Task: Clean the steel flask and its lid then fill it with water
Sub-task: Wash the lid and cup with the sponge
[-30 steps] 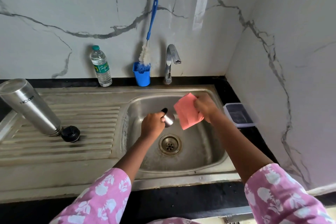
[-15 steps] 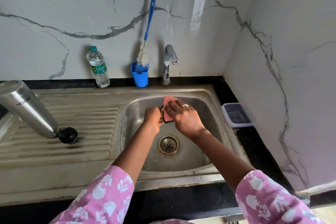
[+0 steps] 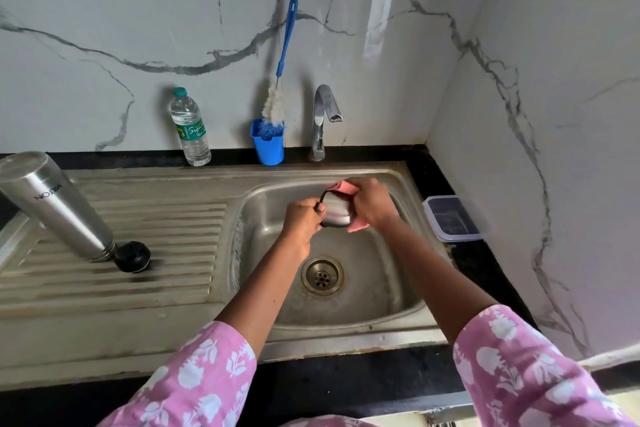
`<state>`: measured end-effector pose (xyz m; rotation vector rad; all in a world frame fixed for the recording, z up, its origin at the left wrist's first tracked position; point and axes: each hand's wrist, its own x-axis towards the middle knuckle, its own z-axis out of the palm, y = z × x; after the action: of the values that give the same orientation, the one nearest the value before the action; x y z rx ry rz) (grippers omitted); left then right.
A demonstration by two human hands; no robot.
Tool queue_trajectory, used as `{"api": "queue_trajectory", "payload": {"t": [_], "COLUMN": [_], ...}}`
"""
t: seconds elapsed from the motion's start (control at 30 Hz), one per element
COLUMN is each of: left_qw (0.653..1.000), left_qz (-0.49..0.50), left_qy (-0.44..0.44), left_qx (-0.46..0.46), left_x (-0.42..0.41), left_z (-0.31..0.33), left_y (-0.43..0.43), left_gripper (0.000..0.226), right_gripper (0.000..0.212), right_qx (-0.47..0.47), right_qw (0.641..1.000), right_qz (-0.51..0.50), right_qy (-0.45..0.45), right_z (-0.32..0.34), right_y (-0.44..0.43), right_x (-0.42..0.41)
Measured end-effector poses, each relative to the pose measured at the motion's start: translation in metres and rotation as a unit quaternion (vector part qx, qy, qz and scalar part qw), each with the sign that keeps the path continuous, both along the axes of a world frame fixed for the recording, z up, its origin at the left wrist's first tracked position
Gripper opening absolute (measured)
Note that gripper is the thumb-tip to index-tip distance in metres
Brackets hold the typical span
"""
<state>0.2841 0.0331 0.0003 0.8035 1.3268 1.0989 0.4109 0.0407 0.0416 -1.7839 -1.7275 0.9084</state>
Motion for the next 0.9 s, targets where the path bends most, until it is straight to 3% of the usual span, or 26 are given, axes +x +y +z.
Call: {"api": "queue_trajectory", "payload": {"t": [0.1, 0.23, 0.33, 0.57, 0.8, 0.9], "left_qw": [0.999, 0.997, 0.988, 0.894, 0.806, 0.822], "left_qz": [0.024, 0.063, 0.067, 0.049, 0.013, 0.013], "left_qy": [-0.015, -0.019, 0.058, 0.306, 0.432, 0.423], "left_qx": [0.018, 0.049, 0.128, 0.323, 0.404, 0.381], "left_x": [0.002, 0.0, -0.005, -0.015, -0.038, -0.047], "left_z": [-0.006, -0.012, -0.016, -0.034, -0.048, -0.051], "left_y": [-0.002, -0.005, -0.013, -0.024, -0.021, -0.016], "left_gripper": [0.032, 0.038, 0.029, 0.032, 0.052, 0.054], "right_gripper": [0.031, 0.048, 0.044, 0.029, 0.038, 0.032], "right_qx": [-0.068, -0.112, -0.176, -0.285, -0.29, -0.286], "right_qw": [0.986, 0.955, 0.914, 0.85, 0.872, 0.875], "right_qz": [-0.011, -0.029, -0.075, -0.185, -0.174, -0.168], "right_qy": [0.154, 0.272, 0.358, 0.403, 0.354, 0.352], "right_z": [0.003, -0.002, -0.009, -0.004, -0.01, -0.015], "right_y": [0.005, -0.002, -0.008, -0.014, -0.016, -0.017], "right_x": [0.009, 0.01, 0.006, -0.008, -0.007, -0.005]}}
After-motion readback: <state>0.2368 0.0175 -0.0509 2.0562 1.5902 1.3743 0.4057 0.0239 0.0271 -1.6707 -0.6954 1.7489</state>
